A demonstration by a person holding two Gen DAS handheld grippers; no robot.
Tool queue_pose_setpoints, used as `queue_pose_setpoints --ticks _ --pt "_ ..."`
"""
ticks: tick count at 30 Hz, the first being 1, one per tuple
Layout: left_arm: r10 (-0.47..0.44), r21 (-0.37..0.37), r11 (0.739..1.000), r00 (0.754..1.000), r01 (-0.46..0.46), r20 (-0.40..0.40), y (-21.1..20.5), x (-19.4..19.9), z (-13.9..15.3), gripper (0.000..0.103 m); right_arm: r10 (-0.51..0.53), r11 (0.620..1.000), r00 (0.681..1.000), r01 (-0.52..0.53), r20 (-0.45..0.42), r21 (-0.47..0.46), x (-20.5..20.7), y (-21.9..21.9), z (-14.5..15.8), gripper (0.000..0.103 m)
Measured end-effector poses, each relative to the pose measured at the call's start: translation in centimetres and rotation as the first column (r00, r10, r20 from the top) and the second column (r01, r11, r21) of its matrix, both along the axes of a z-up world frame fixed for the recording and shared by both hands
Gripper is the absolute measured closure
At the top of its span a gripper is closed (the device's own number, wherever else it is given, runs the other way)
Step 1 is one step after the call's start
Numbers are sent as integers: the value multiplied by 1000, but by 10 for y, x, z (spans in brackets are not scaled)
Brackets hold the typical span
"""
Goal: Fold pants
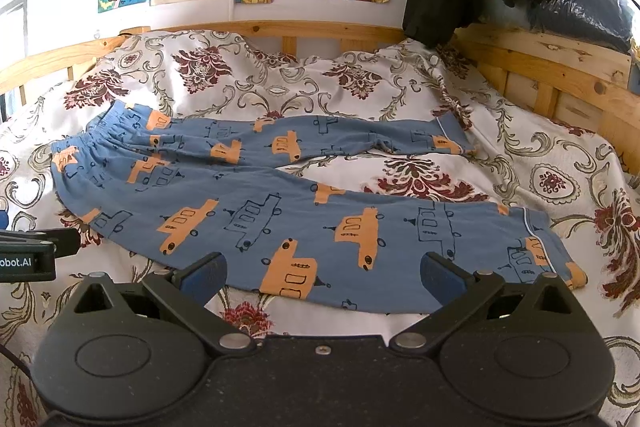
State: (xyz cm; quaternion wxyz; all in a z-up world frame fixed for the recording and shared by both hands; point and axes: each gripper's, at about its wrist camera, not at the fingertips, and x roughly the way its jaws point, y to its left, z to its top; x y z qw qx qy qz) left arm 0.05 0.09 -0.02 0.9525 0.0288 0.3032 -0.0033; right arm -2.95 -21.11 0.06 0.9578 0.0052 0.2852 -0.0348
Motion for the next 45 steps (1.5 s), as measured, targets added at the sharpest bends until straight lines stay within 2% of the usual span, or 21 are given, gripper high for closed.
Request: queue_pose_setpoints --ticks 39,45 --pt "2 4 1000 1000 -2 -18 0 1 -1 0 4 1000 1000 -4 -9 -13 2 -2 -2 1" --pt "24 -32 999 998 -25 -52 1 8 1 0 39 999 999 -40 -25 -15 5 -3 -4 1"
